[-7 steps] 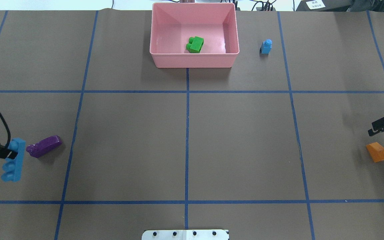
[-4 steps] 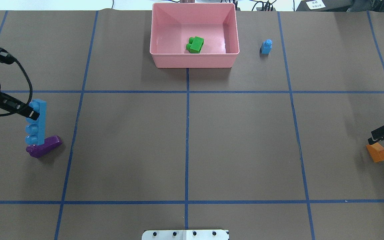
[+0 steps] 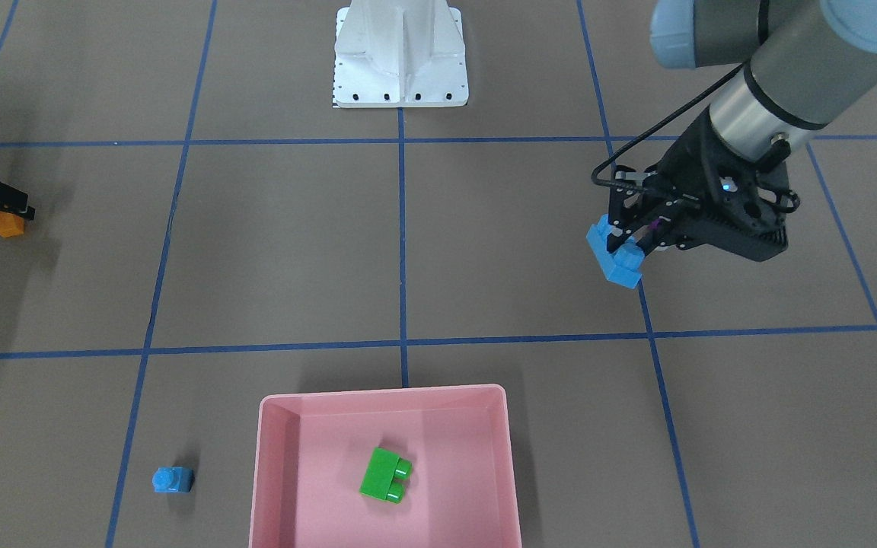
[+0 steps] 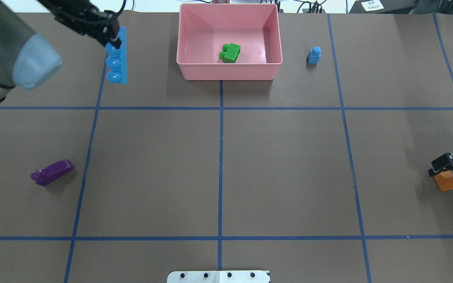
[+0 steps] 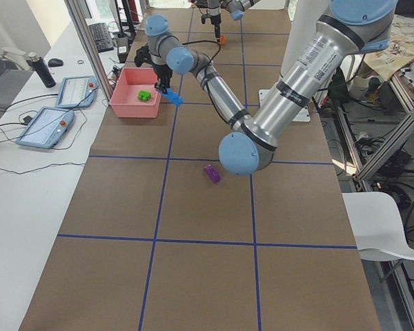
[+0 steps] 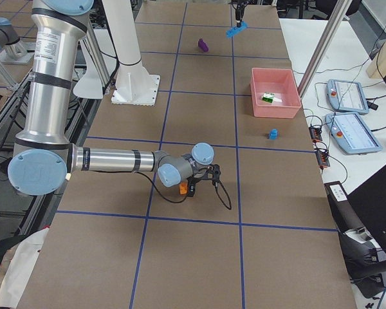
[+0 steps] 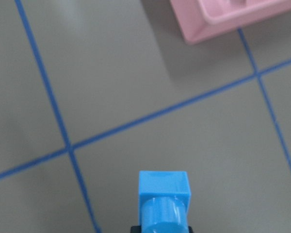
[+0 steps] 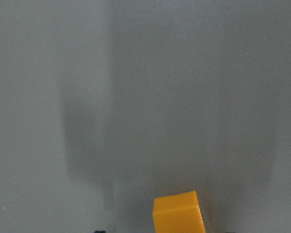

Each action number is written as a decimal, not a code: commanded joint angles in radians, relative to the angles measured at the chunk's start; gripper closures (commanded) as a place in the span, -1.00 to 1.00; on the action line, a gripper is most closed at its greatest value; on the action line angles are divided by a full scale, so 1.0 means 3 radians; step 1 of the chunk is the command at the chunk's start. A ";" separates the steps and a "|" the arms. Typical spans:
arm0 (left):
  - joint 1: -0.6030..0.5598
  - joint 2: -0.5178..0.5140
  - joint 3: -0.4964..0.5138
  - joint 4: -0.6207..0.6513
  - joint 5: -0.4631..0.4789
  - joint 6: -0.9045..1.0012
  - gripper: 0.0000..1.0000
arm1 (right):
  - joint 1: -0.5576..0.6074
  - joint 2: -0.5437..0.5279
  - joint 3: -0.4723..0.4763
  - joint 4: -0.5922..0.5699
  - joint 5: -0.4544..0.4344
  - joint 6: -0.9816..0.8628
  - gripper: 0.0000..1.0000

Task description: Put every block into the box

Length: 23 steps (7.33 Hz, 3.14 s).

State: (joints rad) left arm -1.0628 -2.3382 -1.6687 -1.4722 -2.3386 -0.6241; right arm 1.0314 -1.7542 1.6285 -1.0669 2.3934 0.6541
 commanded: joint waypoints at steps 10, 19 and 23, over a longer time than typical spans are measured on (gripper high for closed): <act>0.0491 -0.1131 0.2334 -0.1927 0.0809 -0.1121 -1.00 | 0.0096 0.3950 -0.1638 -0.1617 0.0051 0.1160 1.00; 0.0924 0.2327 -0.0891 -0.0467 0.1317 0.1750 -0.98 | -0.0375 0.4477 -0.2831 0.0095 -0.1249 0.2417 -1.00; 0.1262 0.2364 -0.0671 -0.0467 0.1281 0.1835 -0.97 | -0.0217 0.4426 -0.2770 0.0079 -0.1000 0.2346 -1.00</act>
State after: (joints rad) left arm -0.7102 -1.6305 -1.8874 -1.6136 -1.9516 -0.0731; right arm 0.9408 -0.4200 0.7953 -1.0413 2.0491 1.3752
